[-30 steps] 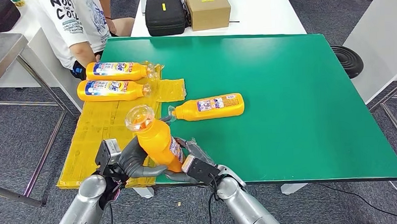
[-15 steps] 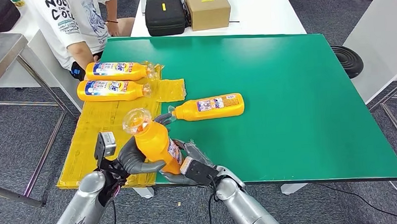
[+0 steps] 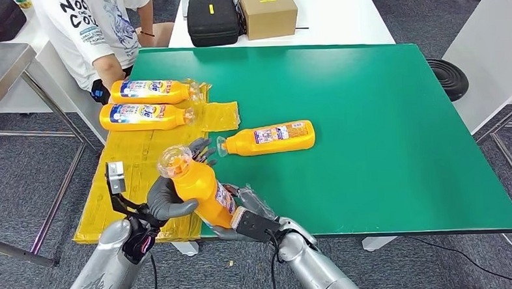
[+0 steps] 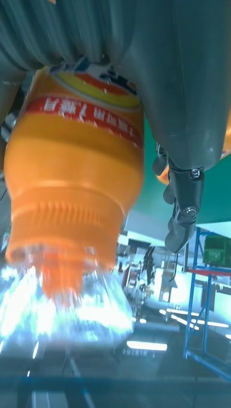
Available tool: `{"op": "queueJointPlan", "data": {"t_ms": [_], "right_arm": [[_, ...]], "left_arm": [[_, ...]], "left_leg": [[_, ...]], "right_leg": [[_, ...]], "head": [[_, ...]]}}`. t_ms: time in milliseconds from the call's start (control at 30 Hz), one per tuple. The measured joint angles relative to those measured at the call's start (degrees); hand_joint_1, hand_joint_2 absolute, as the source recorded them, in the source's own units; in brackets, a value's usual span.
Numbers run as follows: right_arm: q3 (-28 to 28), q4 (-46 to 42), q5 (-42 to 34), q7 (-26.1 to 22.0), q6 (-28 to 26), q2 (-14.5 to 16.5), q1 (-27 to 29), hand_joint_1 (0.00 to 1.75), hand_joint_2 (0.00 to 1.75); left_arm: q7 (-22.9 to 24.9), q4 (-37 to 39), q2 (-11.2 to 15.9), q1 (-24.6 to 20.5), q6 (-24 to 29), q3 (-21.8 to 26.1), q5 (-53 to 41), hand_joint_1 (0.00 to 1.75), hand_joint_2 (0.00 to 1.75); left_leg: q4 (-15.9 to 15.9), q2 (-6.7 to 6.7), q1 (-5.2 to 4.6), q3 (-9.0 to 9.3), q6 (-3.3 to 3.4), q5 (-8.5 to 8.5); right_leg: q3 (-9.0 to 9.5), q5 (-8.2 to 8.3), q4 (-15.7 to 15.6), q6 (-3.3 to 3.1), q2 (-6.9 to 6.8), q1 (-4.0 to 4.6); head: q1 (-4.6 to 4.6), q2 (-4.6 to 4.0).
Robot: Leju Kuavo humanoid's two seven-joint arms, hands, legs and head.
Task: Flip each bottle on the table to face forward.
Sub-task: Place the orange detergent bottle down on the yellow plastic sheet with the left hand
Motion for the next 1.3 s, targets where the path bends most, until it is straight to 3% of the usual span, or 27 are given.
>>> {"op": "queueJointPlan", "data": {"t_ms": [333,400,433,533,567,600,900,967,1000,1033,1100,1133,1167,1300], "right_arm": [[-0.63,1.95,1.07,0.00,-0.42,0.00,-0.16,1.75,1.75],[-0.70,2.18,1.07,0.00,-0.42,0.00,-0.18,1.75,1.75],[-0.72,2.30,1.07,0.00,-0.42,0.00,-0.20,1.75,1.75],[-0.80,2.62,1.11,0.02,-0.45,-0.01,-0.25,1.75,1.75],[-0.85,2.74,1.14,0.04,-0.47,-0.04,-0.25,1.75,1.75],[-0.91,2.86,1.16,0.06,-0.48,-0.10,-0.24,1.75,1.75],[-2.00,3.37,0.10,0.19,0.45,-0.56,-0.12,1.75,1.75],[-2.20,3.37,-0.50,0.26,0.81,-0.75,0.04,1.75,1.75],[-2.29,3.37,-0.70,0.32,0.92,-0.84,0.14,1.75,1.75],[-2.36,3.37,-0.85,0.39,0.99,-0.94,0.23,1.75,1.75],[-2.43,3.37,-1.13,0.50,1.08,-1.09,0.35,1.75,1.75],[-2.44,3.37,-1.33,0.52,1.11,-1.15,0.38,1.75,1.75],[-2.44,3.37,-1.57,0.52,1.12,-1.19,0.38,1.75,1.75],[-2.44,3.28,-2.39,0.53,1.13,-1.26,0.38,1.75,1.75]], "left_arm": [[0.14,1.77,-0.35,-1.28,-0.24,-0.11,1.33,0.00,1.75],[0.14,1.98,-0.40,-1.46,-0.23,-0.11,1.33,0.10,1.75],[0.14,2.08,-0.41,-1.57,-0.22,-0.13,1.32,0.34,1.75],[0.06,2.35,-0.41,-1.88,0.16,-0.36,0.51,1.48,1.75],[-0.13,2.41,-0.41,-1.93,0.53,-0.54,-0.28,1.67,1.75],[-0.44,2.45,-0.41,-1.99,1.00,-0.77,-1.27,1.74,1.75],[-3.18,2.97,-0.66,-4.00,7.76,-3.61,-11.68,1.75,1.75],[-4.28,2.98,-0.72,-4.36,9.65,-4.23,-15.17,1.62,1.75],[-4.83,2.98,-0.74,-4.51,10.49,-4.51,-17.01,1.43,1.75],[-5.34,2.98,-0.74,-4.64,11.14,-4.74,-18.77,1.11,1.75],[-6.21,2.98,-0.72,-4.79,11.77,-5.03,-21.58,1.20,1.75],[-6.63,2.98,-0.70,-4.83,11.87,-5.13,-22.72,1.40,1.75],[-7.01,2.98,-0.67,-4.85,11.90,-5.22,-23.65,1.71,1.75],[-8.10,2.95,-0.44,-4.95,11.87,-5.37,-25.78,1.75,1.75]], "left_leg": [[0.00,0.00,0.00,0.00,0.00,0.00],[0.00,0.00,0.00,0.00,0.00,0.00],[0.00,0.00,0.00,0.00,0.00,0.00],[0.00,0.00,0.00,0.00,0.00,0.00],[0.00,0.00,0.00,0.00,0.00,0.00],[0.00,0.00,0.00,0.00,0.00,0.00],[0.00,-0.01,0.00,-0.02,0.00,0.00],[0.00,-0.01,0.00,-0.02,0.00,0.00],[0.00,-0.01,0.00,-0.02,0.00,0.00],[0.00,-0.01,0.00,-0.03,0.00,0.00],[0.00,-0.02,0.00,-0.04,0.00,0.00],[0.00,-0.02,0.00,-0.04,0.00,0.00],[0.00,-0.02,0.00,-0.04,0.00,0.00],[0.00,-0.04,0.00,-0.03,0.00,0.00]], "right_leg": [[0.00,0.00,0.00,0.00,0.00,0.00],[0.00,0.00,0.00,0.00,0.00,0.00],[0.00,0.00,0.00,0.00,0.00,0.00],[0.00,0.00,0.00,0.00,0.00,0.00],[0.00,0.00,0.00,0.00,0.00,0.00],[0.00,0.00,0.00,0.00,0.00,0.00],[0.01,0.00,0.00,0.00,-0.01,0.00],[0.01,0.00,0.00,0.01,0.00,0.00],[0.01,0.00,0.01,0.01,-0.01,0.00],[0.02,0.00,0.01,0.01,-0.01,0.00],[0.02,0.00,0.01,0.01,-0.01,0.00],[0.02,0.00,0.01,0.01,-0.01,0.00],[0.03,0.01,0.01,0.01,-0.01,0.00],[0.05,0.00,0.01,0.01,-0.02,0.00]], "head": [[0.01,0.00],[0.01,0.00],[0.01,0.00],[0.01,0.00],[0.01,0.00],[0.02,0.00],[0.02,0.00],[0.02,0.00],[0.02,0.00],[0.02,0.00],[0.02,0.00],[0.02,0.00],[0.01,0.00],[0.02,0.00]]}}
